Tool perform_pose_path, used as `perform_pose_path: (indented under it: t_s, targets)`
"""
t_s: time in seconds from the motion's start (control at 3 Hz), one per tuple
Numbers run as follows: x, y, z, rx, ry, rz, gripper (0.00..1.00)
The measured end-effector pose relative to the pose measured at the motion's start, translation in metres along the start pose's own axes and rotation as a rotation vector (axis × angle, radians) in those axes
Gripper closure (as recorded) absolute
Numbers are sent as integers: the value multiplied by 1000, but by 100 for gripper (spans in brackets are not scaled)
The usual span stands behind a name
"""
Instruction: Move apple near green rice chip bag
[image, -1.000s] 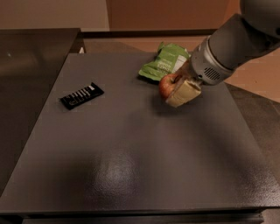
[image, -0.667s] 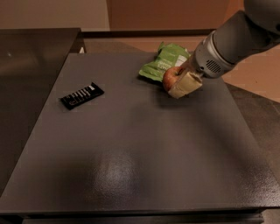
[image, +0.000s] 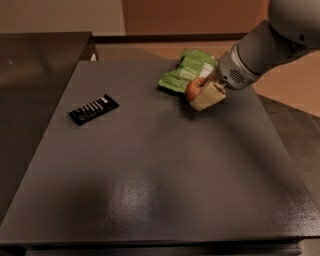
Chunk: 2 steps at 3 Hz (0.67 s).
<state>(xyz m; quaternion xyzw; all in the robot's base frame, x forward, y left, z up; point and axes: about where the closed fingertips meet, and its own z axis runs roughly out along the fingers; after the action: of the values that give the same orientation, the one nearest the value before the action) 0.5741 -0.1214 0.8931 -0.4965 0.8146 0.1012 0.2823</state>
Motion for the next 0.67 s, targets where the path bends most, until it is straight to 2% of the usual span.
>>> perform_pose_path:
  t_s: [0.33,0.67]
  targets:
    - [10,2,12,-11,16,32,36]
    - [18,6,21,20,27,49,12]
